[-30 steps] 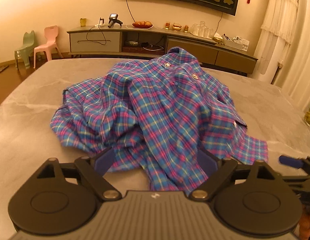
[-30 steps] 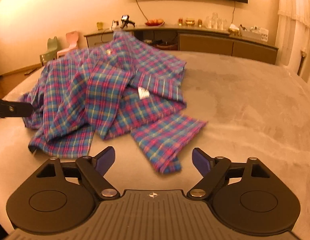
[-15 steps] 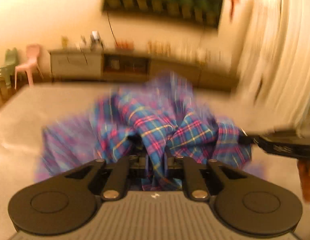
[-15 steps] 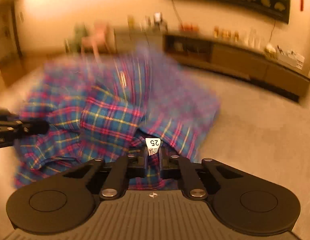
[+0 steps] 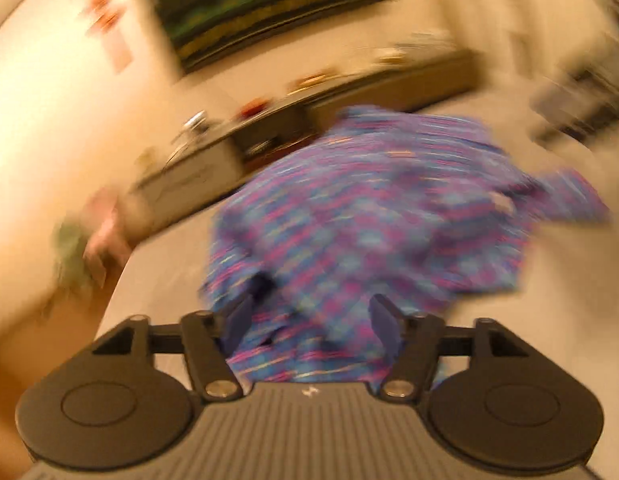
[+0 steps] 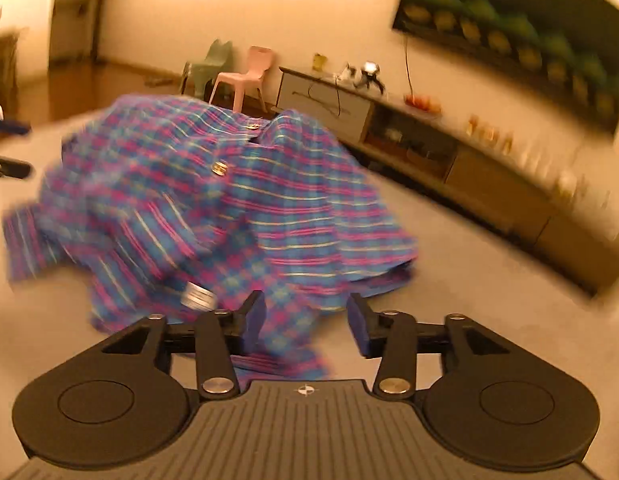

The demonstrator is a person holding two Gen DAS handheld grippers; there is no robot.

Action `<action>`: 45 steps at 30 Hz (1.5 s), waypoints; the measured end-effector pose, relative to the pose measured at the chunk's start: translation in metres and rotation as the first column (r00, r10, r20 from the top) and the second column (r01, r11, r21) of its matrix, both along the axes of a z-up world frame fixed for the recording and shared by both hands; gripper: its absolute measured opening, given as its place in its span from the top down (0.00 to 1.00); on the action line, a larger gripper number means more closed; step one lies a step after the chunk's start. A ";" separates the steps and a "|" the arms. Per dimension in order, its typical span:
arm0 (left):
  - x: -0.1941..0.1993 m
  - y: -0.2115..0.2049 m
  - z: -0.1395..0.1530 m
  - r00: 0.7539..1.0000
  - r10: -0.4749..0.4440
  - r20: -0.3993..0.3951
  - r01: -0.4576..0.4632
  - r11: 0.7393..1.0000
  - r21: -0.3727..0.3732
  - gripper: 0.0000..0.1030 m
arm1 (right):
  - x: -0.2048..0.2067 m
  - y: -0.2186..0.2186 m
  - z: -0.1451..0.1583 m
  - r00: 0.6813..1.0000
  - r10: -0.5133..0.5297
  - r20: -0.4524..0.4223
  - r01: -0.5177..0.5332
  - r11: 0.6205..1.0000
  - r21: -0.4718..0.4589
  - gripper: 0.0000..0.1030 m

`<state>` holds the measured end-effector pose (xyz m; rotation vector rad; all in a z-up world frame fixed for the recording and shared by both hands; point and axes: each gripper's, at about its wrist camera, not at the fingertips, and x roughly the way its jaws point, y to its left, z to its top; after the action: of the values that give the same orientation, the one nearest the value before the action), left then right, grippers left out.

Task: Fold clothes
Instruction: 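Lift the shirt high with both grippers and shake it out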

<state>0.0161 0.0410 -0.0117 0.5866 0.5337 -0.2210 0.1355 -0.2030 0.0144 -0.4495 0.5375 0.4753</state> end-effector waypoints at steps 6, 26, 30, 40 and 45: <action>0.012 -0.061 -0.068 0.981 -0.193 0.005 0.176 0.907 0.383 0.24 | 0.040 -0.005 -0.039 0.991 0.053 0.127 -0.016 0.961 -0.277 0.40; -0.028 0.033 0.107 0.961 -0.053 0.271 0.125 0.959 -0.255 0.97 | -0.033 -0.056 0.095 0.878 0.289 0.382 -0.349 0.932 0.096 0.98; -0.071 0.049 0.214 0.908 -0.098 0.408 0.265 0.887 -0.377 0.97 | -0.068 -0.085 0.156 0.865 0.224 0.448 -0.364 0.896 0.255 0.99; -0.038 0.028 0.393 0.861 -0.064 0.504 0.353 0.788 -0.505 0.97 | -0.111 -0.119 0.318 0.755 0.035 0.655 -0.288 0.915 0.283 0.99; 0.122 0.016 0.300 0.983 0.063 0.173 0.044 0.832 -0.553 0.97 | 0.001 -0.083 0.249 0.880 -0.063 0.471 -0.062 0.968 0.245 0.99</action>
<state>0.1385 0.0568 0.2888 0.0297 0.2672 -0.2952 0.1360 -0.2860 0.2629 -0.3033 -0.0046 0.4068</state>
